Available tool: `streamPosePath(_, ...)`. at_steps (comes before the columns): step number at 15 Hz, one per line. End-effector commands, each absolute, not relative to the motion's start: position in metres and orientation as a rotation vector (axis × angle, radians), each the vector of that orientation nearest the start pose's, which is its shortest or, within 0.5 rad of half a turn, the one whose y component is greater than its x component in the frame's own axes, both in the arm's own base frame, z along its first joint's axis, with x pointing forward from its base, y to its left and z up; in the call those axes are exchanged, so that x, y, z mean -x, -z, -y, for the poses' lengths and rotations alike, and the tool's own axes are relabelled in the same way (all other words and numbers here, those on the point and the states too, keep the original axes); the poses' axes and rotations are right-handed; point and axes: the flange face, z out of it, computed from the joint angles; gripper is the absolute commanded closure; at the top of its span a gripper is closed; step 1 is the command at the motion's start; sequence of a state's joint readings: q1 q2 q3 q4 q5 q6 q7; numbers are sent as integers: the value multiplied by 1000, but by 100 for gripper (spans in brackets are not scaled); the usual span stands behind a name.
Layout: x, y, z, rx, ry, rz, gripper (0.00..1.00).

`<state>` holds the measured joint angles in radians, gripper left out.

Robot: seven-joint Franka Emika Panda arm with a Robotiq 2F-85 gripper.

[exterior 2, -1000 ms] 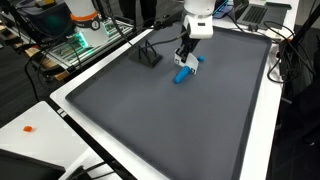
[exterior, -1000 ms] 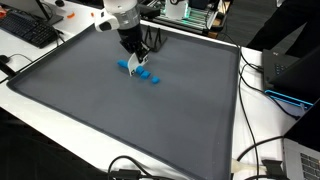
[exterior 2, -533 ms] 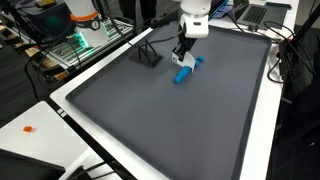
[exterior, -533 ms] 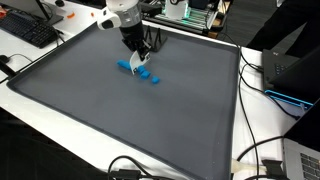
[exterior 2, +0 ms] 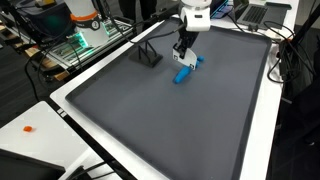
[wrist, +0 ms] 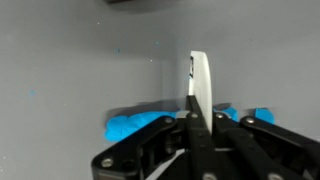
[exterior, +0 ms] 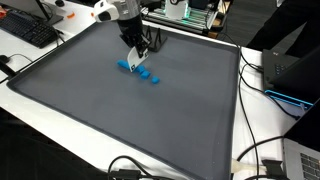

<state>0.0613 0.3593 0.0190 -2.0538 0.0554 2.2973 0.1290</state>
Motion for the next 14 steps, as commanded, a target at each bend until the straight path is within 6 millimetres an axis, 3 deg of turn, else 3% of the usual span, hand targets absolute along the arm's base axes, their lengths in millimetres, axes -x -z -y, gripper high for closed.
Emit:
streamPosePath(1,-576,-264,-42,3128,-195,-117,99)
streamPosePath(14,-603,-267,-32,3224,-143,-28,99)
